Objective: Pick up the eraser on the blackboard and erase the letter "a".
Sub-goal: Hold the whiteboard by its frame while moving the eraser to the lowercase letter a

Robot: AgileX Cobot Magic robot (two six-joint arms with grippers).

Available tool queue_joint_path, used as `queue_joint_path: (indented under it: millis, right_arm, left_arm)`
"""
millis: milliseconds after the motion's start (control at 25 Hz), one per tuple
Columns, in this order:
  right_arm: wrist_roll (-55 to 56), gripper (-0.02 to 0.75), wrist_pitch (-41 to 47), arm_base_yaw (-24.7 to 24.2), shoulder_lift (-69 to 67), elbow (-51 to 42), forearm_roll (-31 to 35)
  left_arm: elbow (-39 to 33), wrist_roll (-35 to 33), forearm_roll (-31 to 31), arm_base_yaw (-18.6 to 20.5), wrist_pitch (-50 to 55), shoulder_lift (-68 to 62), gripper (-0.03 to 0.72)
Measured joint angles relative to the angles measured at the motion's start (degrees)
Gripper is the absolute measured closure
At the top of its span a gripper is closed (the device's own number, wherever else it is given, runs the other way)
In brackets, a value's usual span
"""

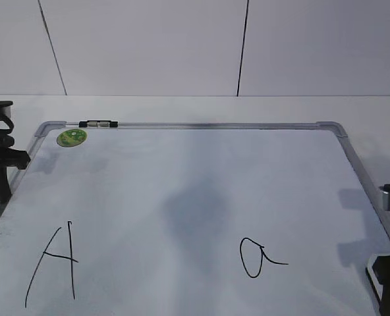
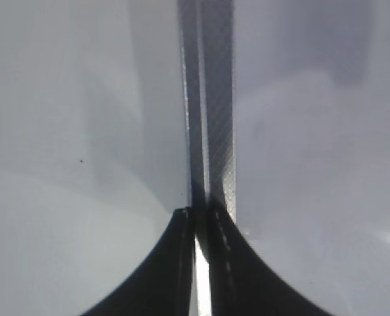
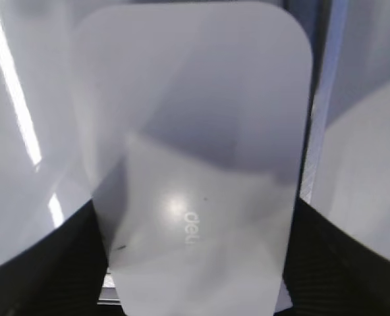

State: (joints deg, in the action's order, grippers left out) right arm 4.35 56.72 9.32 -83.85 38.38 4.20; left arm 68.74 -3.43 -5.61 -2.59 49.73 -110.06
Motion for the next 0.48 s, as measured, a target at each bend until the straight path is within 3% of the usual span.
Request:
queue_joint_path:
  millis: [480]
  right_arm:
    - [-0.20, 0.178, 0.00, 0.08, 0.00, 0.00, 0.00]
  left_arm:
    - [0.00, 0.00, -0.04, 0.00, 0.00, 0.00, 0.669]
